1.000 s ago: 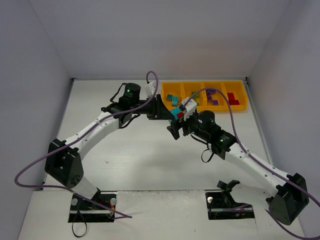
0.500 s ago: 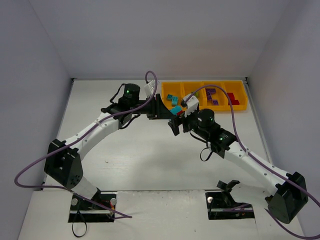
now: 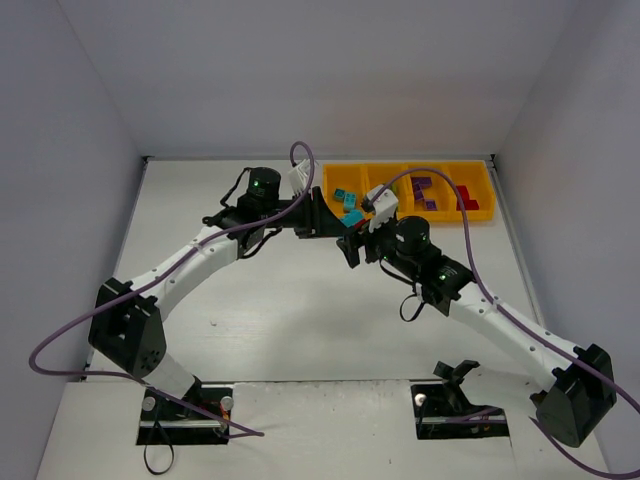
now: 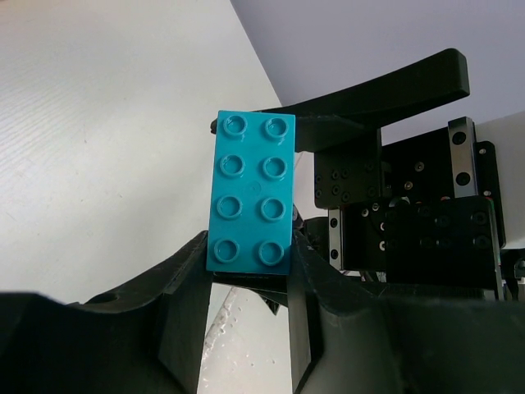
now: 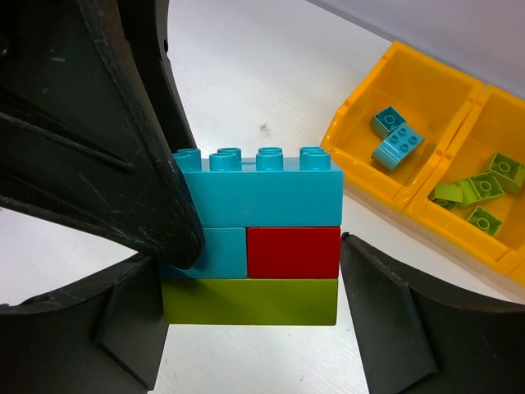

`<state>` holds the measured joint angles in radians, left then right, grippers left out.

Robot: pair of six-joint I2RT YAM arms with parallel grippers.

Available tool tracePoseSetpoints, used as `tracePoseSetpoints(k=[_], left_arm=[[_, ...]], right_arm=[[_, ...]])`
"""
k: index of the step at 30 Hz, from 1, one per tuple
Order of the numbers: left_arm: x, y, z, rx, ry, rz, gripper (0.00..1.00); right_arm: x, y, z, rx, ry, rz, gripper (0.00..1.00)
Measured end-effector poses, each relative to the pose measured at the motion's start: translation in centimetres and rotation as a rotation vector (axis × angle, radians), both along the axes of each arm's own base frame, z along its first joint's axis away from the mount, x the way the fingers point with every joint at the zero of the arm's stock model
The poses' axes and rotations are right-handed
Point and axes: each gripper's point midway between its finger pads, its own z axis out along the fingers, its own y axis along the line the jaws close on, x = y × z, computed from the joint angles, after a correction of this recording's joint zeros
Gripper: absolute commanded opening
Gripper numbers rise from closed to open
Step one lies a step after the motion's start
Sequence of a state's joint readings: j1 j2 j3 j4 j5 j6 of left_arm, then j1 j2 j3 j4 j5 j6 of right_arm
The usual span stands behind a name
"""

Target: Sort the legos into containers by color

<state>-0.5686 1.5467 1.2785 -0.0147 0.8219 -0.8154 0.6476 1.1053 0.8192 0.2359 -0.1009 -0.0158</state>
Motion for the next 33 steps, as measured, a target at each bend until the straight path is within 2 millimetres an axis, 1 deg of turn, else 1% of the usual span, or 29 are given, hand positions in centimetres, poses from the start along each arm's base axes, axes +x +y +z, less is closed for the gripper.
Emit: tracePoseSetpoints(k=[1, 4, 5, 6, 7, 8, 9, 10, 11, 13, 15, 18, 24, 28, 33], left_arm=[[0.0, 0.0, 0.0, 0.000, 0.000, 0.000, 0.25], [0.0, -0.1, 0.0, 0.000, -0.002, 0.000, 0.25], [0.0, -0.1, 0.0, 0.001, -0.002, 0.002, 0.25], [0.0, 0.0, 0.0, 0.001, -0.002, 0.002, 0.25], [0.1, 0.0, 0.0, 0.001, -0.002, 0.004, 0.25], [0.1, 0.0, 0.0, 0.002, -0.002, 0.005, 0.29], [0.1, 0.0, -0.1, 0.003, -0.001, 0.005, 0.34], [0.1, 0.0, -0.1, 0.004, -0.002, 0.005, 0.44], [0.0, 0.0, -0.1, 0.007, -0.006, 0.003, 0.49], [0.0, 0.1, -0.5, 0.022, 0.000, 0.006, 0.59], [0.0, 0.3, -0.9, 0.042, 0.010, 0.017, 0.63], [-0.1, 0.4, -0.9, 0.064, 0.008, 0.019, 0.64], [0.2, 0.3, 0.3, 0.069, -0.026, 0.021, 0.64], [0.4, 0.2, 0.6, 0.058, -0.032, 0.026, 0.64], [0.8, -0.3, 2.0, 0.005, -0.070, 0.029, 0.63]], right_arm=[[0.0, 0.0, 0.0, 0.001, 0.000, 0.002, 0.69], [-0.1, 0.2, 0.0, 0.001, 0.001, 0.013, 0.65], [-0.2, 0.2, 0.0, 0.001, 0.001, 0.015, 0.51], [-0.2, 0.2, 0.0, 0.002, 0.001, 0.017, 0.51], [-0.2, 0.3, 0.0, -0.001, -0.001, 0.021, 0.45], [-0.2, 0.3, 0.0, -0.004, -0.003, 0.023, 0.30], [-0.2, 0.3, 0.0, -0.007, -0.005, 0.024, 0.24], [-0.2, 0.2, 0.0, -0.010, -0.007, 0.025, 0.19], [-0.2, 0.2, 0.0, -0.013, -0.011, 0.026, 0.09], [-0.2, 0.1, 0.2, -0.021, -0.023, 0.029, 0.03], [-0.4, -0.1, 0.4, -0.029, -0.035, 0.035, 0.02], [-0.7, -0.4, 0.5, -0.038, -0.053, 0.043, 0.02], [-1.3, -0.9, 0.9, -0.039, -0.081, 0.054, 0.04], [-1.6, -0.7, 0.9, -0.035, -0.079, 0.076, 0.04], [-2.0, -0.2, 0.9, -0.026, -0.074, 0.112, 0.04]])
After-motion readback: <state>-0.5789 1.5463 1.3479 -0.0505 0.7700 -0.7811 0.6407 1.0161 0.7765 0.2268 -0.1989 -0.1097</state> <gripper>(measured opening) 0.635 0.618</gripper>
